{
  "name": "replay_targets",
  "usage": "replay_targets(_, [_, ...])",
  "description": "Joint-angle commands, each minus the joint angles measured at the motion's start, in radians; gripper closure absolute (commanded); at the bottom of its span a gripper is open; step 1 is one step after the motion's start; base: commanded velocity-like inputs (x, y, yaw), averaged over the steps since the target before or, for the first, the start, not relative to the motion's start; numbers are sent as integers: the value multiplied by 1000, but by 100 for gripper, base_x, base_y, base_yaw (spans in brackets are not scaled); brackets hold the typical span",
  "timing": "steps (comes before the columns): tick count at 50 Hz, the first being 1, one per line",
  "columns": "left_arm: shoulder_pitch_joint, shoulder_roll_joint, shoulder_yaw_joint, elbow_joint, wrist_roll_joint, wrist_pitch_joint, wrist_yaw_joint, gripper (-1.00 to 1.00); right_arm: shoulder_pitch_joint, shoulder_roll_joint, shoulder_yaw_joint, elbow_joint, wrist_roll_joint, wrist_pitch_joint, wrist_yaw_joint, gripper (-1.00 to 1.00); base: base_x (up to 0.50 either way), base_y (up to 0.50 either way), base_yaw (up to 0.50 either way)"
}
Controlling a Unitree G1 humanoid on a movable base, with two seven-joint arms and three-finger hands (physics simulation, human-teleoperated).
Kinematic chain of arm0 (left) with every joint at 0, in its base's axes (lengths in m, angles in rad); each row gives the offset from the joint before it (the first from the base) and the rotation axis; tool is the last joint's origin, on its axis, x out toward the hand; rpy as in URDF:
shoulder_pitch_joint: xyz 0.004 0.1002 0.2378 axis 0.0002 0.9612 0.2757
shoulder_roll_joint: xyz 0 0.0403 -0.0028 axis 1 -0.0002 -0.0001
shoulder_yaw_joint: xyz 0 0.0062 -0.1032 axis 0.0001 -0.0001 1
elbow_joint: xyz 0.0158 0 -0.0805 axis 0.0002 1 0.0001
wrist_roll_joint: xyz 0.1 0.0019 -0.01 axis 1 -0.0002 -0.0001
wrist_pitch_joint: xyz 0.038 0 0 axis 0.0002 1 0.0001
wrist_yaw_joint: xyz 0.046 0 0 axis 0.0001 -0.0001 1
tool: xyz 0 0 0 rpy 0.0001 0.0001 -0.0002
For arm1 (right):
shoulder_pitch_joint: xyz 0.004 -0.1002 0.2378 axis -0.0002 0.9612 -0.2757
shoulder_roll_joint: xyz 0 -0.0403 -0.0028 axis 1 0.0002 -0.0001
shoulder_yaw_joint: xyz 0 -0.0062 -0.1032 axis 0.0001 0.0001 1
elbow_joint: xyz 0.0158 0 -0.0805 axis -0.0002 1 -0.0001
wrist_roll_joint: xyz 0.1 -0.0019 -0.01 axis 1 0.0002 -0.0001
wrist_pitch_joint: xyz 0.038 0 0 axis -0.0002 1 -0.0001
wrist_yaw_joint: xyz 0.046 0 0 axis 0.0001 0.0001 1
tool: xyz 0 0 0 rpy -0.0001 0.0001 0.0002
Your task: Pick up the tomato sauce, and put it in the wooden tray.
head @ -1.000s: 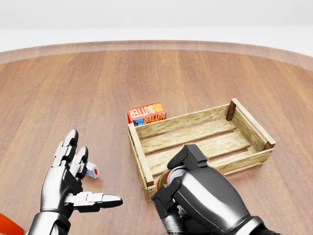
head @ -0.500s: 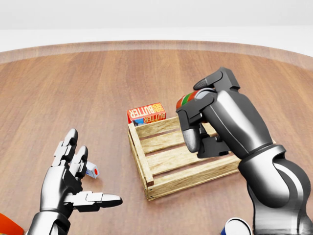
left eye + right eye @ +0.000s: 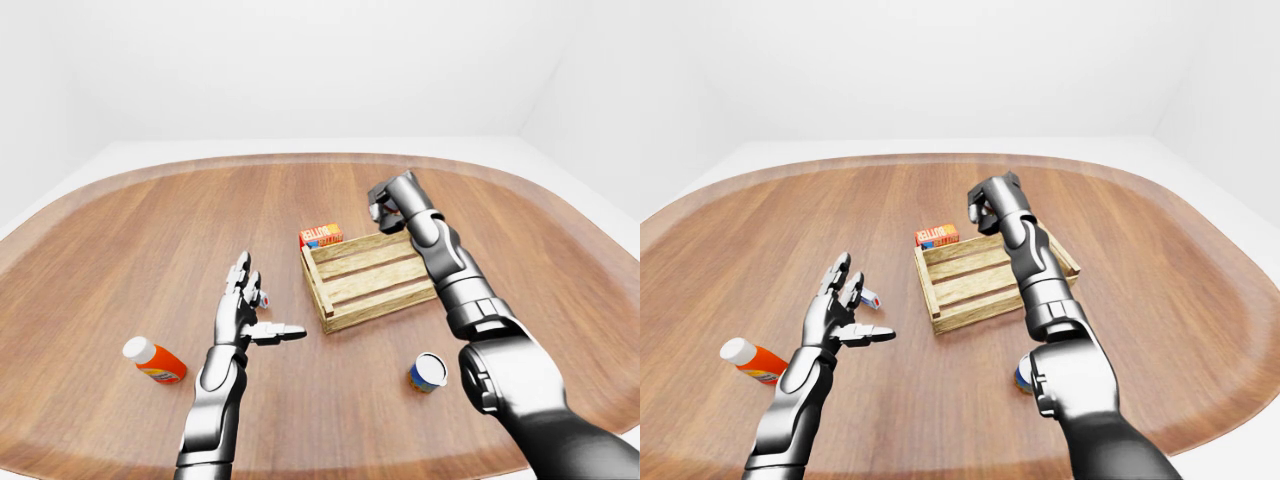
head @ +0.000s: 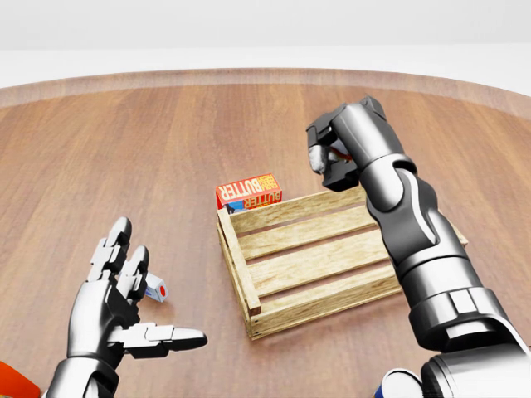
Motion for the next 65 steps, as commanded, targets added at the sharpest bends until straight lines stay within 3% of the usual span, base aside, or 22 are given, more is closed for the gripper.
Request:
replay_targets(1, [-4, 1, 2, 4, -3, 0, 0, -100, -133, 19, 2, 496, -77, 0, -141, 100, 0, 0, 0])
replay_targets(12, [-4, 0, 2, 4, -4, 0, 0, -100, -73, 35, -34, 527, -127, 0, -120, 100, 0, 0, 0])
replay_targets(31, [1, 0, 1, 3, -5, 0, -3, -100, -75, 37, -80, 531, -145, 0, -111, 100, 0, 0, 0])
replay_targets(60, [-4, 1, 2, 7, -7, 0, -4, -100, -54, 36, -73, 536, -192, 0, -98, 100, 0, 0, 0])
replay_targets(65, [-4, 1, 1, 5, -7, 0, -4, -100, -46, 35, -70, 537, -211, 13, -68, 100, 0, 0, 0])
